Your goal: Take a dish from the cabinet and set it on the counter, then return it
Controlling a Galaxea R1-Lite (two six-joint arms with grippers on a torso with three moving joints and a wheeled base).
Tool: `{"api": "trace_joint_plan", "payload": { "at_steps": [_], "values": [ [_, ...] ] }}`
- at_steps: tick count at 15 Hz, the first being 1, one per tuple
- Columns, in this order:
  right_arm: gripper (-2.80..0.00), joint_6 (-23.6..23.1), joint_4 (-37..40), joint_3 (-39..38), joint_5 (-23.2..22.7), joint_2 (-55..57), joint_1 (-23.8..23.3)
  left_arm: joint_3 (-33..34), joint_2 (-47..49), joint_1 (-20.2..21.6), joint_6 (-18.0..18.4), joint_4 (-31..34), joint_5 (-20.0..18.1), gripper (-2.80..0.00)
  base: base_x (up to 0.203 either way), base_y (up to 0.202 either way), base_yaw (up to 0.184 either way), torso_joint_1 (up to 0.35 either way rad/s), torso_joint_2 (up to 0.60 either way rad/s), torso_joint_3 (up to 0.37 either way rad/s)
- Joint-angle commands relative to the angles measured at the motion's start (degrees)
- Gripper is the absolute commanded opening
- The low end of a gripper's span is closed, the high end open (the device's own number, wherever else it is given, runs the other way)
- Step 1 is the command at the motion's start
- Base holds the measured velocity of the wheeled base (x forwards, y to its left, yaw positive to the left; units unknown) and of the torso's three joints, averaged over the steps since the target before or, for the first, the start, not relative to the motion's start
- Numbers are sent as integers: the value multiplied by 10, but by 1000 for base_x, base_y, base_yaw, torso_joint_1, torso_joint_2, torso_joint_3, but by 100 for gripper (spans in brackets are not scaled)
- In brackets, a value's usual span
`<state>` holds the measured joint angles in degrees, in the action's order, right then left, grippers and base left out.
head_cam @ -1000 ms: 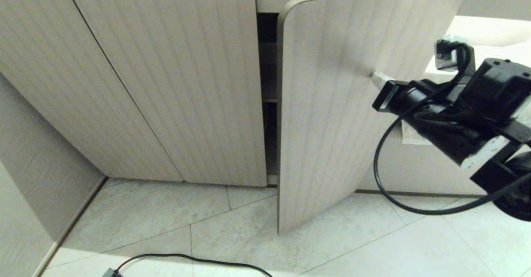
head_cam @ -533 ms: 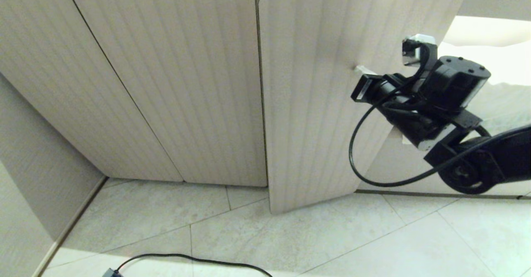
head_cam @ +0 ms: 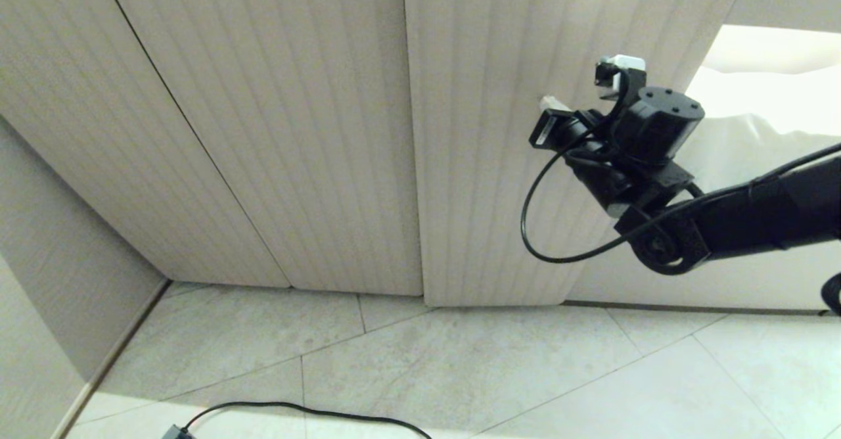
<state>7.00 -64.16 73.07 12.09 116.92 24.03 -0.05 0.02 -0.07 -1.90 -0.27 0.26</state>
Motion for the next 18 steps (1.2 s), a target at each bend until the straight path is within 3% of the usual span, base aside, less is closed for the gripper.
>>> {"api": "trace_joint_plan", "payload": {
  "at_steps": [1, 7, 14, 18],
  "values": [
    [-280, -3, -4, 22, 12, 20, -2, 0, 0, 0, 0, -1, 0, -280, 0, 0, 0, 0, 0, 0],
    [-280, -32, -1, 27, 92, 18, -15, 0, 0, 0, 0, -1, 0, -280, 0, 0, 0, 0, 0, 0],
    [-280, -34, -3, -6, 95, -34, -29, 0, 0, 0, 0, 0, 0, -280, 0, 0, 0, 0, 0, 0],
    [-280, -34, -3, -94, 95, -98, -34, 0, 0, 0, 0, -1, 0, -280, 0, 0, 0, 0, 0, 0]
  ]
}}
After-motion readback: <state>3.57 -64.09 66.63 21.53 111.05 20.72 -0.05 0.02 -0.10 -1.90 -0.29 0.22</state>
